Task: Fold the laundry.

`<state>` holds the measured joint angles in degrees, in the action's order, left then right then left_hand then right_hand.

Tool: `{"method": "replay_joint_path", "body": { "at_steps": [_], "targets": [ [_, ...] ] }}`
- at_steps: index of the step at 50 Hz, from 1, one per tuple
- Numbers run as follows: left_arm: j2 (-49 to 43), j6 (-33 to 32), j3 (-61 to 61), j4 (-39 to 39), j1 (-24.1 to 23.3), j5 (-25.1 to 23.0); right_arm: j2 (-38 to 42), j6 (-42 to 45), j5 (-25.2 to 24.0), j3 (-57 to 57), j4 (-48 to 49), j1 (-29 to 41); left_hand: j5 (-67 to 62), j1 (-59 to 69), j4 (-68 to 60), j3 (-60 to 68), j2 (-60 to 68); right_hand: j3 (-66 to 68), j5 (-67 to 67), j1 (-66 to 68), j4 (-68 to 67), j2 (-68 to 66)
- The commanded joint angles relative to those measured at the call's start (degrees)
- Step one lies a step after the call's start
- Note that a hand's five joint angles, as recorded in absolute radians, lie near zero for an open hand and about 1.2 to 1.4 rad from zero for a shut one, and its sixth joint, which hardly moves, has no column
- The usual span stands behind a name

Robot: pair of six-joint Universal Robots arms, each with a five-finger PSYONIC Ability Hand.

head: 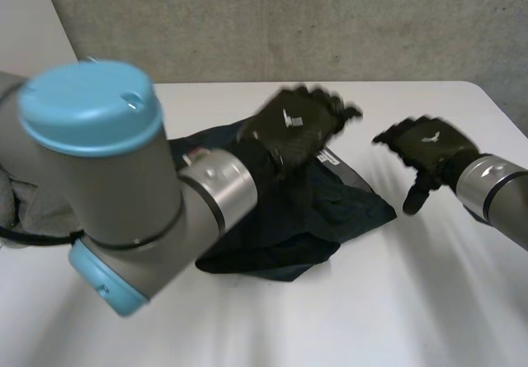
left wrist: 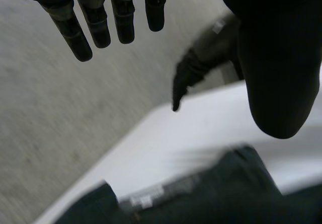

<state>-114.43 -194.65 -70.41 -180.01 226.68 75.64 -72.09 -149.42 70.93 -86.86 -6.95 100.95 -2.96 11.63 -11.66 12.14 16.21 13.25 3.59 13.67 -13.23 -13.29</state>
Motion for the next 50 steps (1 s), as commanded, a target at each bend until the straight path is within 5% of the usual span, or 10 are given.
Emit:
{"method": "replay_joint_path", "body": {
  "at_steps": [1, 9, 13, 17, 21, 30, 39, 45, 50],
  "targets": [
    [-5.26, -11.36, -1.31, 4.67, -1.85, 3.02, 5.73, 9.58, -6.07, 4.50, -7.46, 1.35, -2.97, 4.30, -4.27, 3.79, -0.29, 6.00, 5.66, 5.58, -6.02, -5.96],
    [-12.74, -19.18, -0.52, 2.48, -2.20, 7.76, 11.62, 10.29, -5.37, 5.03, -0.88, 4.08, -11.70, 13.02, -13.00, 12.52, 8.44, 16.59, 16.25, 16.17, -16.61, -16.55],
    [-14.76, -22.35, -0.34, 1.25, -2.12, 9.79, 13.99, 10.29, -4.05, 4.68, 2.64, 4.96, -32.35, 33.67, -33.65, 33.17, 29.09, 25.15, 24.81, 24.73, -25.17, -25.11],
    [-14.42, -24.29, -0.69, 0.28, -1.68, 11.46, 15.31, 10.38, -3.78, 4.33, 4.14, 5.57, -63.30, 64.63, -64.61, 64.12, 60.05, 58.40, 58.06, 57.98, -58.42, -58.36],
    [-9.51, -23.59, -2.71, -1.47, -0.27, 14.88, 14.35, 9.59, -2.82, 4.16, 5.54, 5.49, -67.04, 68.37, -68.34, 67.86, 63.79, 66.75, 66.41, 66.33, -66.77, -66.71],
    [10.97, -10.77, -14.05, -8.87, 7.81, 16.65, 1.62, 10.37, -0.88, 1.34, 3.45, 5.05, -67.04, 68.37, -68.34, 67.86, 63.79, 66.75, 66.41, 66.33, -66.77, -66.71],
    [26.26, 7.41, -14.23, 3.68, 15.36, 7.69, -14.99, 9.85, 8.50, 10.90, -8.14, 3.99, -67.04, 68.37, -68.34, 67.86, 63.79, 66.75, 66.41, 66.33, -66.77, -66.71],
    [25.85, 18.24, -14.32, 9.76, 22.84, 4.52, -13.44, 11.69, 9.23, 13.47, -17.38, 5.74, -67.04, 68.37, -68.34, 67.86, 63.79, 66.75, 66.41, 66.33, -66.77, -66.71],
    [14.87, 19.84, -12.74, 12.58, 22.76, -0.22, -3.33, 14.77, 9.40, 14.52, -19.15, 9.00, -67.04, 68.37, -68.34, 67.86, 63.79, 66.75, 66.41, 66.33, -66.77, -66.71]
  ]
}}
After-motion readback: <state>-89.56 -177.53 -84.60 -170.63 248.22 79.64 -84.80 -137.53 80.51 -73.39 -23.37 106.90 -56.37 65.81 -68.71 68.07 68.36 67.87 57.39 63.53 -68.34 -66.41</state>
